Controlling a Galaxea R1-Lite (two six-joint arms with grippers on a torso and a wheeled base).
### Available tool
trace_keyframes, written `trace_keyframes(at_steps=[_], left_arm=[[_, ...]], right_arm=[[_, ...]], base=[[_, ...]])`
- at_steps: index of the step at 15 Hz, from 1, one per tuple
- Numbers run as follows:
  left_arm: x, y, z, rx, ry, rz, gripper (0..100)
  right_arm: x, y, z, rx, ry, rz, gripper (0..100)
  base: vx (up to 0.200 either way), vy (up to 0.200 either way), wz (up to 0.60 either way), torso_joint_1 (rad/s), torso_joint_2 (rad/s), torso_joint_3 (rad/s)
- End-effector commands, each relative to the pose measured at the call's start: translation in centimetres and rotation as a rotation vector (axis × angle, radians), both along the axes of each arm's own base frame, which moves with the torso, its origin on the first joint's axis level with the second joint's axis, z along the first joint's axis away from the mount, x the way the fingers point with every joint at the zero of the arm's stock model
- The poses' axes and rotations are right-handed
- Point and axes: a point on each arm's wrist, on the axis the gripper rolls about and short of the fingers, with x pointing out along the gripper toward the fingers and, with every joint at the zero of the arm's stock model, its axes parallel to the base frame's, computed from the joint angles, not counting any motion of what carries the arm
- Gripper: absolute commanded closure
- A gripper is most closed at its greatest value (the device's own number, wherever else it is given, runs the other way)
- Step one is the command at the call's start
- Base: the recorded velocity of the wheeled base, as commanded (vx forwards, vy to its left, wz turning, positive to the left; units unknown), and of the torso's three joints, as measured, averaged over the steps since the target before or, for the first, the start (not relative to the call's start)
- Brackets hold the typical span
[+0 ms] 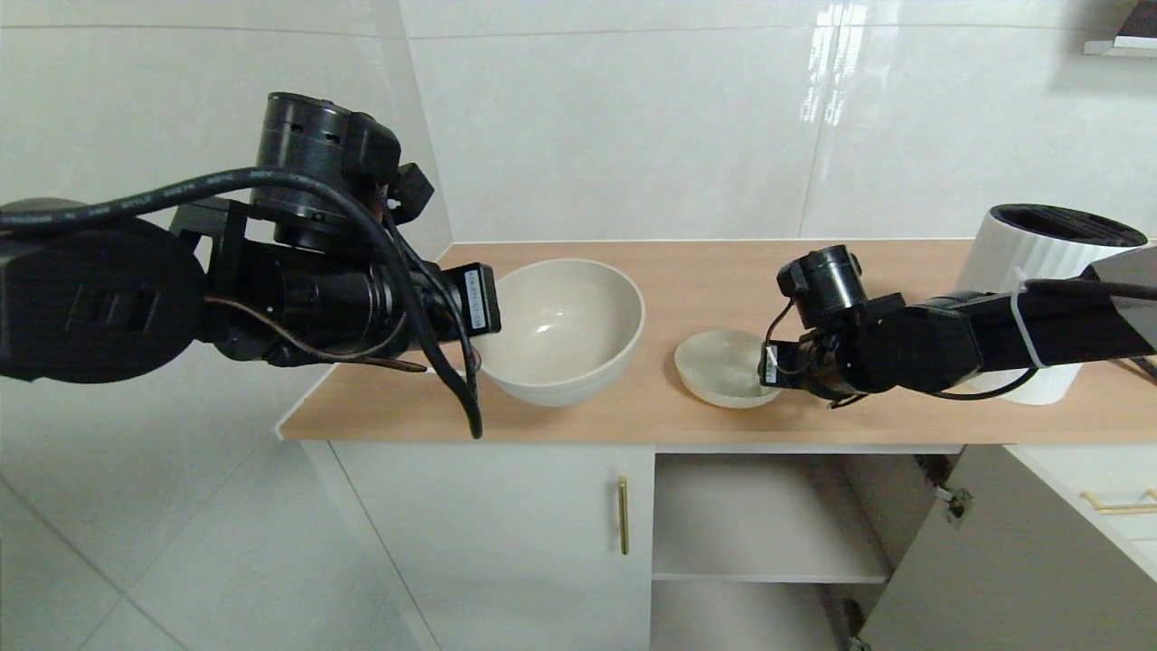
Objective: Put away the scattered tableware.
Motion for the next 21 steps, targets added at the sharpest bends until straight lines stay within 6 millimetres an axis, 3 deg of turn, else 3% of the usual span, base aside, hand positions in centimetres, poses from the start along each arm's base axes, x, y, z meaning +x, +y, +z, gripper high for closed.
trace_keyframes(at_steps=[1, 7, 10, 16, 18, 21], left_arm=[[-0.2, 0.1, 0.3, -0.006, -0.009, 0.000, 100], [-0.8, 0.4, 1.0, -0.015, -0.027, 0.001, 100], [-2.1, 0.9, 1.4, -0.021, -0.036, -0.006, 100], [-5.0, 1.3, 0.9, -0.013, -0.018, -0.044, 100], [-6.2, 1.4, 1.0, -0.019, -0.020, -0.066, 100], [-8.1, 2.4, -1.1, -0.011, 0.053, -0.118, 100]], right_arm=[[0.4, -0.2, -0.2, 0.006, 0.002, -0.009, 100], [-1.4, -0.9, 2.6, 0.040, -0.050, -0.009, 100], [-5.9, -0.2, 6.9, 0.092, -0.135, 0.052, 100], [-14.7, -1.9, 10.7, 0.143, -0.236, 0.145, 100], [-18.1, -2.1, 10.3, 0.144, -0.218, 0.220, 100], [-21.8, -2.2, 7.3, 0.084, -0.103, 0.322, 100]], base=[[0.000, 0.000, 0.00, 0.000, 0.00, 0.000], [0.000, 0.000, 0.00, 0.000, 0.00, 0.000], [0.000, 0.000, 0.00, 0.000, 0.00, 0.000], [0.000, 0.000, 0.00, 0.000, 0.00, 0.000], [0.000, 0.000, 0.00, 0.000, 0.00, 0.000], [0.000, 0.000, 0.00, 0.000, 0.00, 0.000]])
